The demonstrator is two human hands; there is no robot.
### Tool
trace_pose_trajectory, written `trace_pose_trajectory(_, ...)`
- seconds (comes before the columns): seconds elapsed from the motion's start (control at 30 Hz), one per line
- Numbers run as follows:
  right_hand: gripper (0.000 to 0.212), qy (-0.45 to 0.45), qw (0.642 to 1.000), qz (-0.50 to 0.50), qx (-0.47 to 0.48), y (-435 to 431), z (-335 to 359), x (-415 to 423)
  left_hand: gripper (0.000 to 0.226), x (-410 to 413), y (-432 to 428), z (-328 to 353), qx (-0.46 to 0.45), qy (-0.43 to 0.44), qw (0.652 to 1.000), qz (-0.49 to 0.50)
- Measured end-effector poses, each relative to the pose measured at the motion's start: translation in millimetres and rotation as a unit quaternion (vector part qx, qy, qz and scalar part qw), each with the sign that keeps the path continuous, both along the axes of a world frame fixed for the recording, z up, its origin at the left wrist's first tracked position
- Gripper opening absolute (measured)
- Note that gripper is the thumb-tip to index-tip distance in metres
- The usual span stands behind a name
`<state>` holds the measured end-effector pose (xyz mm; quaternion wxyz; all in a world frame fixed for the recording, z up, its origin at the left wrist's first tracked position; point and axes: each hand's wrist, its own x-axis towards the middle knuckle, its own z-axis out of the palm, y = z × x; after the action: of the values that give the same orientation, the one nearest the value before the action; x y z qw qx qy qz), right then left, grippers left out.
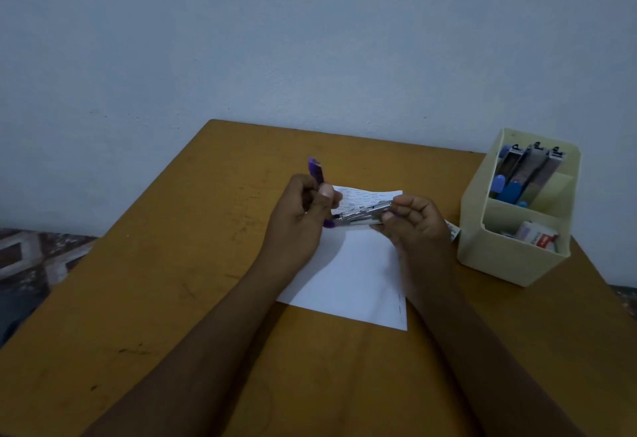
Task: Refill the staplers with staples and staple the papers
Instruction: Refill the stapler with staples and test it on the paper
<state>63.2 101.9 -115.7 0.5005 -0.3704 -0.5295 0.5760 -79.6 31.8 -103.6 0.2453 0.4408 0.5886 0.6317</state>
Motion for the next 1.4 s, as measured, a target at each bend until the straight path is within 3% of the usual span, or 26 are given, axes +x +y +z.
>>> trace_pose_trajectory(0.17, 0.029, -0.046, 0.999, -0.004, 0.001, 2, -1, 4, 0.011, -11, -2, 2, 0.001, -0.037, 0.999, 0.002)
trace_pose_trajectory(0.33, 0.013, 0.072, 0.986, 0.035, -0.143, 4, 8, 5, 0.013, -19, -5, 0, -0.019, -0.037, 0.999, 0.024)
trace_pose_trajectory(0.4, 0.007, 0.069, 0.986, 0.037, -0.15, 5, 8, 6, 0.015, -18, -7, 0, -0.02, -0.049, 0.998, 0.022)
trace_pose_trajectory(0.53, 0.028, 0.102, 0.985, 0.016, -0.14, 6, 7, 9, 0.018, -20, -11, 5, -0.019, -0.082, 0.996, -0.013)
trace_pose_trajectory(0.63, 0.028, 0.161, 0.974, 0.01, -0.161, 8, 9, 12, 0.018, -22, -15, 9, -0.039, -0.083, 0.994, -0.064)
trace_pose_trajectory(0.7, 0.027, 0.197, 0.964, 0.012, -0.179, 8, 9, 13, 0.017, -19, -18, 10, -0.072, -0.038, 0.992, -0.096)
trace_pose_trajectory(0.8, 0.035, 0.199, 0.964, 0.023, -0.178, 8, 9, 13, 0.016, -12, -17, 6, -0.111, 0.129, 0.981, -0.096)
trace_pose_trajectory(1.0, 0.021, 0.155, 0.977, 0.042, -0.143, 5, 9, 11, 0.039, -6, -14, -3, -0.078, 0.344, 0.93, -0.106)
trace_pose_trajectory(1.13, 0.019, 0.129, 0.982, 0.07, -0.117, 3, 10, 10, 0.051, 1, -13, -5, -0.05, 0.407, 0.904, -0.117)
trace_pose_trajectory(1.4, 0.017, 0.085, 0.987, 0.094, -0.097, 2, 6, 6, 0.051, 8, -13, -7, -0.019, 0.455, 0.883, -0.116)
